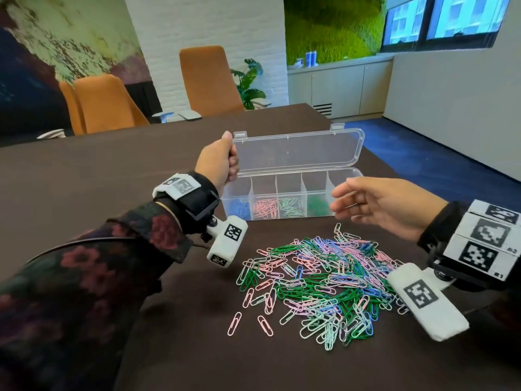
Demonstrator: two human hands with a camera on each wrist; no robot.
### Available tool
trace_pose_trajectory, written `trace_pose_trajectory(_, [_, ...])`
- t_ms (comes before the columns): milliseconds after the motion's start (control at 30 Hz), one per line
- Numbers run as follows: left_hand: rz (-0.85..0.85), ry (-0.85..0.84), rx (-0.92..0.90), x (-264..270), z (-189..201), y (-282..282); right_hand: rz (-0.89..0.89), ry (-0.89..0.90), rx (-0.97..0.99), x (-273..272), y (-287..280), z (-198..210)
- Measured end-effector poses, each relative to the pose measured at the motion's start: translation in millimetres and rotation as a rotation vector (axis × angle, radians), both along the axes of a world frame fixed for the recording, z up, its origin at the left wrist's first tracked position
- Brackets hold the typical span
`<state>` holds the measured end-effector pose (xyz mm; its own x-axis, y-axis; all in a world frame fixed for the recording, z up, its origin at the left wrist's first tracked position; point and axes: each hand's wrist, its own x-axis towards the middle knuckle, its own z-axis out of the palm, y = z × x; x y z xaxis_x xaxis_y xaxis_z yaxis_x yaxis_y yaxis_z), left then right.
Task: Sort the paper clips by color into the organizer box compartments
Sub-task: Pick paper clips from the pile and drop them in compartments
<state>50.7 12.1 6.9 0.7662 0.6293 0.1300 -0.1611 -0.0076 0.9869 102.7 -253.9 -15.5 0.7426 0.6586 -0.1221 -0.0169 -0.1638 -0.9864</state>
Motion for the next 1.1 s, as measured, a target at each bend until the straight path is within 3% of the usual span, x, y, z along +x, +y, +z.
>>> trace_pose_trajectory(133, [0.074,0.009,0.209,15,-9,11,0.008,-0.029,0.004,3,-12,-4])
trace_pose_trajectory(300, [0.05,-0.039,0.283,2,-11,1,0.03,-0.154,-0.037,6,-23,-6])
trace_pose_trajectory(400, [-0.206,0.057,0.489,-15,-1,-15,0.091,-0.281,-0.133,10,-27,-7])
trace_pose_trajectory(533, [-0.802,0.512,1.167,-36,8,-49,0.338,-0.484,-0.387,6,-26,-10])
trace_pose_trajectory(600, [-0.919,0.585,1.443,-40,-2,-66,0.442,-0.563,-0.478,-2,-20,-8])
trace_pose_trajectory(667, [-0.948,0.594,1.576,-43,-15,-81,0.525,-0.676,-0.58,-13,-12,-7])
trace_pose_trajectory(900, [-0.912,0.638,1.658,-44,-39,-95,0.625,-1.02,-0.946,-41,9,-16])
trace_pose_trajectory(1100, [-0.891,0.642,1.62,-41,-41,-87,0.6,-1.028,-0.956,-38,11,-18])
